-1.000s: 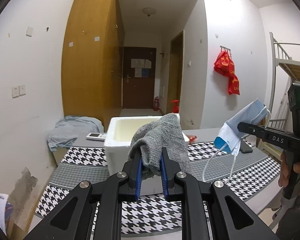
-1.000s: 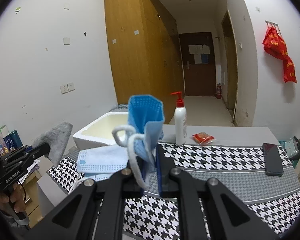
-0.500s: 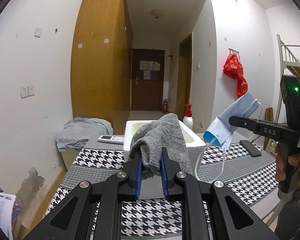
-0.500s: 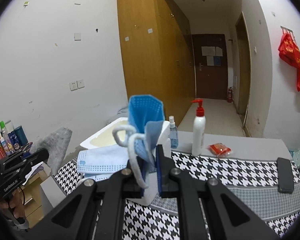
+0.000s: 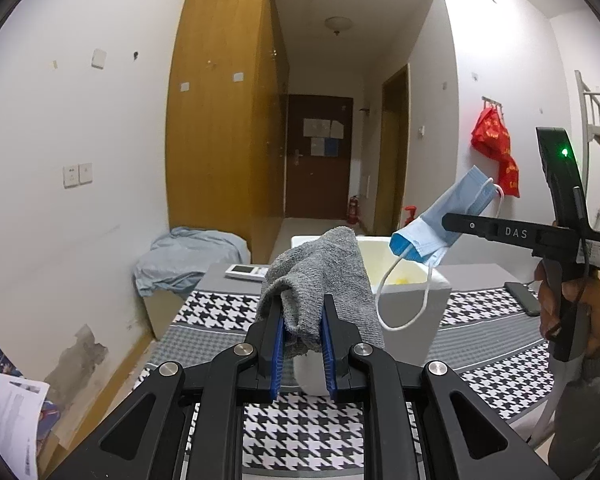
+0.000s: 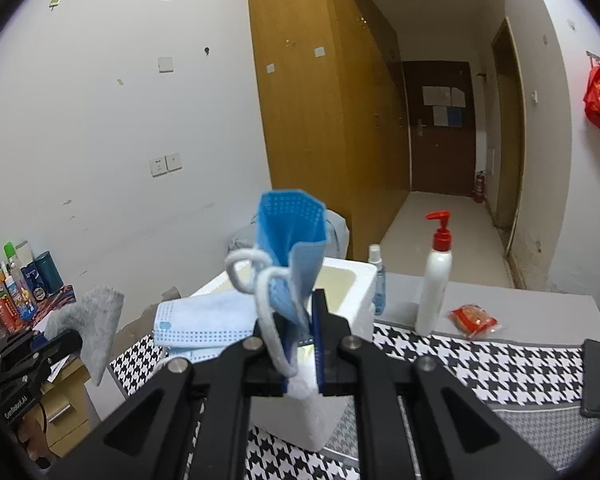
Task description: Organize soft objects
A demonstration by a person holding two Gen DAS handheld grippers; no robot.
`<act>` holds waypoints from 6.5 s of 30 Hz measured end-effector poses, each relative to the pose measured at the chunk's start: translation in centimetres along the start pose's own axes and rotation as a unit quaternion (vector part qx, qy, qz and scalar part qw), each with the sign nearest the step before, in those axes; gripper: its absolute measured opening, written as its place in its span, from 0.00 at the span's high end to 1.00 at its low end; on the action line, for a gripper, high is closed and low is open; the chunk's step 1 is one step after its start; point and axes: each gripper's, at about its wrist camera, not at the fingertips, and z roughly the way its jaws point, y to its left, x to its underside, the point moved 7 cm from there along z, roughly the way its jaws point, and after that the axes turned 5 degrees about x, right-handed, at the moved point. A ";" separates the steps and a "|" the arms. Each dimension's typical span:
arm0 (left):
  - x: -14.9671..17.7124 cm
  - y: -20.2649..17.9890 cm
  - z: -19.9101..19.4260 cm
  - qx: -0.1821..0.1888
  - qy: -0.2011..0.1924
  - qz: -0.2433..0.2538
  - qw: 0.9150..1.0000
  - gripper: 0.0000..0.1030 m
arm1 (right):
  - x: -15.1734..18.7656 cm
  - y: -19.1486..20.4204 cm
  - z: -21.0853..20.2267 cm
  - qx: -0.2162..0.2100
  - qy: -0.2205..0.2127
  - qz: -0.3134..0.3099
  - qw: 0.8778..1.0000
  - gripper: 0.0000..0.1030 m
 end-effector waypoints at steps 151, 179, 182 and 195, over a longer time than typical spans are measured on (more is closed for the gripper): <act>-2.5 -6.7 3.1 0.099 -0.006 0.030 0.995 0.02 | 6.8 -5.4 -10.6 0.139 -0.029 0.060 0.988 0.00; 1.7 -9.1 -7.0 0.077 -0.050 0.038 0.995 0.02 | 10.7 -0.5 -18.3 0.144 -0.084 0.028 0.986 0.00; 2.2 -9.1 -7.7 0.077 -0.055 0.038 0.995 0.02 | 11.3 0.0 -18.9 0.143 -0.086 0.031 0.985 0.00; 4.9 -8.7 -9.4 0.070 -0.072 0.030 0.994 0.01 | 13.5 1.3 -19.8 0.144 -0.090 0.031 0.985 0.00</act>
